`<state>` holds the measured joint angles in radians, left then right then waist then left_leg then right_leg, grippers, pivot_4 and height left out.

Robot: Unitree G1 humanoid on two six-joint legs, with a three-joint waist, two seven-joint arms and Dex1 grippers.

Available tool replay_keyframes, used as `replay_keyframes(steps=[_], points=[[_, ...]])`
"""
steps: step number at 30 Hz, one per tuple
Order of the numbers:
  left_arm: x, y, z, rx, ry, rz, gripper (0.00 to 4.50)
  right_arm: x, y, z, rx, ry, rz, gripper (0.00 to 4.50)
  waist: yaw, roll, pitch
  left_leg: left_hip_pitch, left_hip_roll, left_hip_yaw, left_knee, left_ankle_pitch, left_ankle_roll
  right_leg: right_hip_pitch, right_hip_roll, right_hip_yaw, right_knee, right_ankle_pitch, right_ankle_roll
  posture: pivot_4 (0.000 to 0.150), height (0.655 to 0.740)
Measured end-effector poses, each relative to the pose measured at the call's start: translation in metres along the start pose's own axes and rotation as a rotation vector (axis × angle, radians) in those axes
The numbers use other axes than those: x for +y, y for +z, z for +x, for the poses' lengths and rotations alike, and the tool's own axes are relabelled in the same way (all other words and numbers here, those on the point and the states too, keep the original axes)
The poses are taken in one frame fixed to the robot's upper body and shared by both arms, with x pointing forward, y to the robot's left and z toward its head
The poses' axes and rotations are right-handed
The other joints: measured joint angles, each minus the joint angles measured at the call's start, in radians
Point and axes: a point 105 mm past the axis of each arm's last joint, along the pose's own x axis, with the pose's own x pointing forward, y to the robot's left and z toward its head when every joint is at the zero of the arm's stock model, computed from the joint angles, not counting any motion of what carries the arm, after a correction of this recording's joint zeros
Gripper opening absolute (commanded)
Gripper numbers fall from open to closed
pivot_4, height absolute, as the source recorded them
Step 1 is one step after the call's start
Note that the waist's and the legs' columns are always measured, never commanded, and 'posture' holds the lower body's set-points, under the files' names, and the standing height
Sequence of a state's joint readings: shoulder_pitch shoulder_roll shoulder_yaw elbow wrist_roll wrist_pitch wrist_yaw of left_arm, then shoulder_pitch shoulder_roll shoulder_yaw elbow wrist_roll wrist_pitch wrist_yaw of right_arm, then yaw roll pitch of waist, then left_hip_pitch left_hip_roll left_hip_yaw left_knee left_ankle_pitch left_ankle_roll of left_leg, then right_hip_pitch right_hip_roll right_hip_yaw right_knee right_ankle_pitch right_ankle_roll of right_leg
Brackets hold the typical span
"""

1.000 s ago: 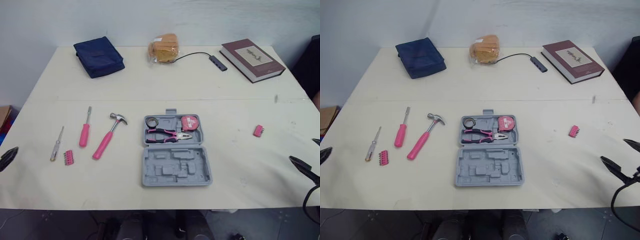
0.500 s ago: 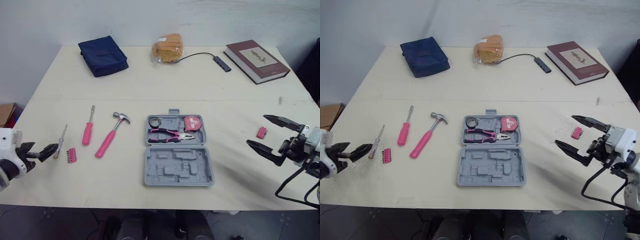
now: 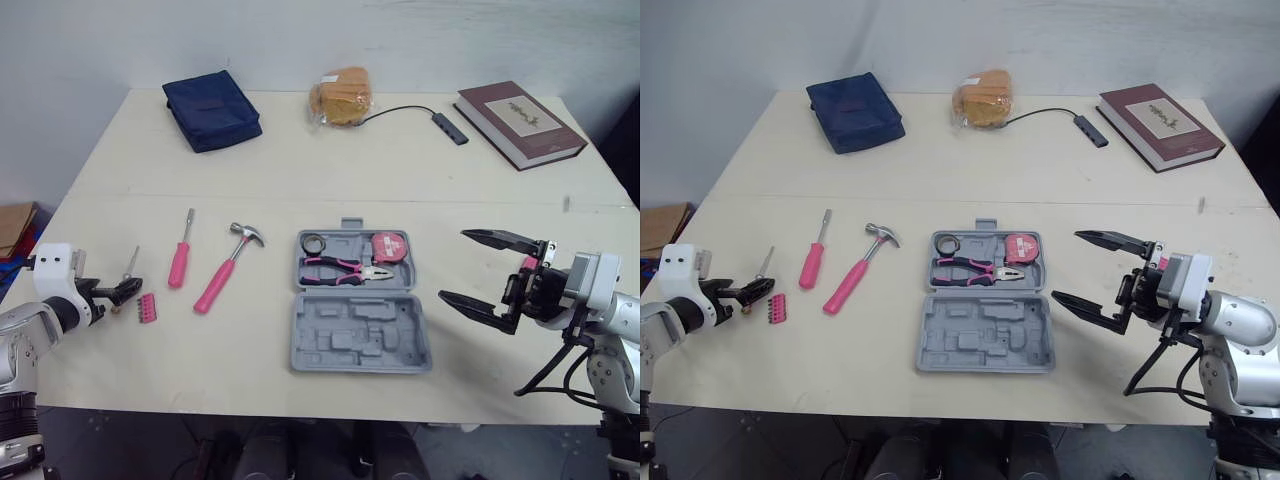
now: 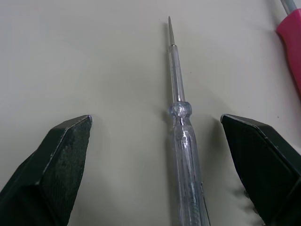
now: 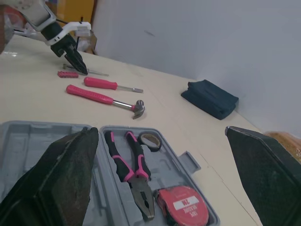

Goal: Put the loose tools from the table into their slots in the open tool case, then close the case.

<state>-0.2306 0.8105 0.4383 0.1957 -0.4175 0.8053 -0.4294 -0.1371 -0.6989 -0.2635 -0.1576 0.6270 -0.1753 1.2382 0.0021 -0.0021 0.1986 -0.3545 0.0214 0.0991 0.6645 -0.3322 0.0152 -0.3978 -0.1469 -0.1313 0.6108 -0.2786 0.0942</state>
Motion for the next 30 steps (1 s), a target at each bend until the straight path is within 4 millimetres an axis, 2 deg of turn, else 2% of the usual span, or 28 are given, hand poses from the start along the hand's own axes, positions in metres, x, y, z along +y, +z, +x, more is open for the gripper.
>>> replay_keyframes(steps=[3,13,19,22,24,28,29,30], points=[[-0.001,0.000,0.003,0.012,-0.003,0.011,3.67,0.009,0.007,0.010,-0.018,0.060,-0.003,4.50,0.005,0.000,0.000,0.000,0.000,0.000,0.000,0.000,0.000,0.000,0.000,0.000,0.000,0.000,0.000,0.150,0.7400],[-0.004,0.000,0.004,0.021,-0.020,0.024,0.03,0.010,0.021,0.021,-0.044,0.068,-0.013,4.50,0.022,0.000,0.000,0.000,-0.001,0.001,0.000,0.000,0.001,0.000,-0.001,0.000,0.000,0.000,0.000,0.150,0.7400],[-0.008,0.003,0.003,-0.057,-0.049,0.056,0.01,0.012,0.029,0.030,-0.068,0.094,-0.003,4.50,0.023,0.000,0.000,-0.001,-0.001,0.000,0.000,0.000,0.001,0.000,-0.001,0.000,-0.002,0.000,0.000,0.150,0.7400],[-0.020,0.016,0.001,-0.133,-0.112,0.106,0.01,0.012,0.028,0.030,-0.063,0.093,-0.003,4.50,0.023,-0.002,0.000,-0.002,-0.001,-0.001,0.000,0.000,0.001,-0.001,-0.001,0.000,-0.002,0.000,0.000,0.150,0.7400],[-0.035,0.033,-0.004,-0.225,-0.186,0.171,0.01,0.012,0.027,0.029,-0.044,0.097,-0.009,4.50,0.022,-0.002,0.000,-0.003,-0.001,-0.001,0.000,0.000,0.001,0.000,-0.001,-0.001,-0.002,0.000,0.001,0.150,0.7400],[-0.099,0.070,-0.031,-0.377,-0.495,0.421,0.01,0.002,0.010,0.011,0.054,0.051,-0.022,4.50,0.023,-0.003,0.000,-0.004,-0.001,-0.001,0.000,-0.001,0.002,0.000,0.000,-0.002,-0.003,0.001,0.002,0.150,0.7400],[-0.106,0.073,-0.033,-0.388,-0.522,0.448,0.01,0.001,0.008,0.009,0.061,0.045,-0.018,4.50,0.021,-0.002,0.000,-0.004,-0.001,0.000,0.000,-0.001,0.003,0.000,0.000,-0.002,-0.003,0.001,0.002,0.150,0.7400],[-0.120,0.076,-0.036,-0.397,-0.586,0.500,0.01,0.001,0.004,0.004,0.076,0.033,-0.013,4.50,0.021,-0.002,0.000,-0.004,-0.001,0.000,0.000,-0.001,0.003,0.000,0.001,-0.002,-0.003,0.001,0.002,0.150,0.7400]])
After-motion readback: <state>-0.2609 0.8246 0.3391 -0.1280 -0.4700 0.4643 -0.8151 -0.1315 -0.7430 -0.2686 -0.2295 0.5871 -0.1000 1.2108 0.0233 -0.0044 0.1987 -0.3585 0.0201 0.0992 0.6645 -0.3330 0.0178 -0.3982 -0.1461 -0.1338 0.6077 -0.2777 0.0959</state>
